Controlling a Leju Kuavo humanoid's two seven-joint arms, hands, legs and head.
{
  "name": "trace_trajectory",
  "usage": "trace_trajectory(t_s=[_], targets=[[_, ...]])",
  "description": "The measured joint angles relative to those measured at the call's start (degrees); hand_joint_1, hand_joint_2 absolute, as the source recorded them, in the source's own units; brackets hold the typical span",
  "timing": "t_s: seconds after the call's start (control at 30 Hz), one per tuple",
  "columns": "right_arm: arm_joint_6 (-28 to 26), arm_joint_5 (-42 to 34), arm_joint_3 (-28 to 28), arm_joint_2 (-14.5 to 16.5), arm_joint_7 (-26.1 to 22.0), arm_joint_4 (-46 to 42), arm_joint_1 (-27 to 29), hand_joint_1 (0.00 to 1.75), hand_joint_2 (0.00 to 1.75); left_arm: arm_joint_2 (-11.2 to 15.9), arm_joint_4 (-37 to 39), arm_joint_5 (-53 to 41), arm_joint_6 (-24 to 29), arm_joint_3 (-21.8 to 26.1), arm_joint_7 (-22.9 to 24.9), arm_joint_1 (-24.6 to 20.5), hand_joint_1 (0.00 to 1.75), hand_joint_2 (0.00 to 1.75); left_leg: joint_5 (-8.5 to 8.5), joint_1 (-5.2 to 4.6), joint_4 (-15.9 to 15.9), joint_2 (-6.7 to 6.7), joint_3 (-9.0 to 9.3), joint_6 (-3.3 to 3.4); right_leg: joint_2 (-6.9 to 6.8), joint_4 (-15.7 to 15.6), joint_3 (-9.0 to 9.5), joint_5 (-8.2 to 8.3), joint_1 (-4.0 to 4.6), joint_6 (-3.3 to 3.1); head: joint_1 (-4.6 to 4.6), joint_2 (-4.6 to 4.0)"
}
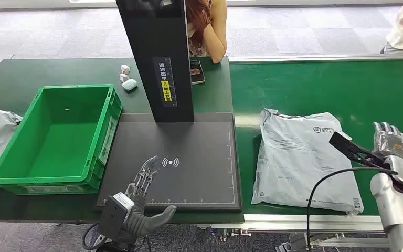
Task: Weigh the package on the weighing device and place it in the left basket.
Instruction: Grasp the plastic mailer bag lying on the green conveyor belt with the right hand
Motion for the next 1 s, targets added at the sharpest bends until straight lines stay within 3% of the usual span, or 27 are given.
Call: trace_trajectory(t_s=[0.37,0.47,0.73,1.0], targets=[[-14.2,-4.5,5.5,1.7,-12.4,6.9,-7.2,0.00,1.75,-0.1,0.0,-0.8,0.1,0.4,-0.7,0.5,0.00,1.75,0.03,0.01,-0.1,-0.15,-0.05,-0.01,-0.16,0.0,0.00,-0.02,0.03,0.01,0.01,0.00],[-15.6,-5.3,7.7,2.6,-13.8,8.0,-8.4,0.00,1.75,-0.2,0.0,-0.9,0.0,0.4,-0.9,0.3,0.00,1.75,0.03,0.01,-0.1,-0.20,-0.05,-0.01,-0.21,0.0,0.01,-0.03,0.03,0.02,0.02,0.00],[-0.4,-9.6,14.5,6.3,-10.5,10.5,-8.5,0.00,1.75,-0.3,0.0,-0.9,-1.2,0.9,-1.3,0.3,0.00,1.75,0.03,0.01,-0.1,-0.21,-0.05,-0.02,-0.22,0.0,0.01,-0.03,0.03,0.03,0.01,0.00],[25.1,-14.0,21.2,9.0,3.4,17.0,-9.1,0.00,1.75,-0.4,0.5,-0.3,-3.4,1.4,0.9,-1.9,0.00,1.75,0.06,0.01,0.0,-0.31,0.02,-0.06,-0.32,0.0,0.05,-0.05,0.04,0.04,0.01,0.00]])
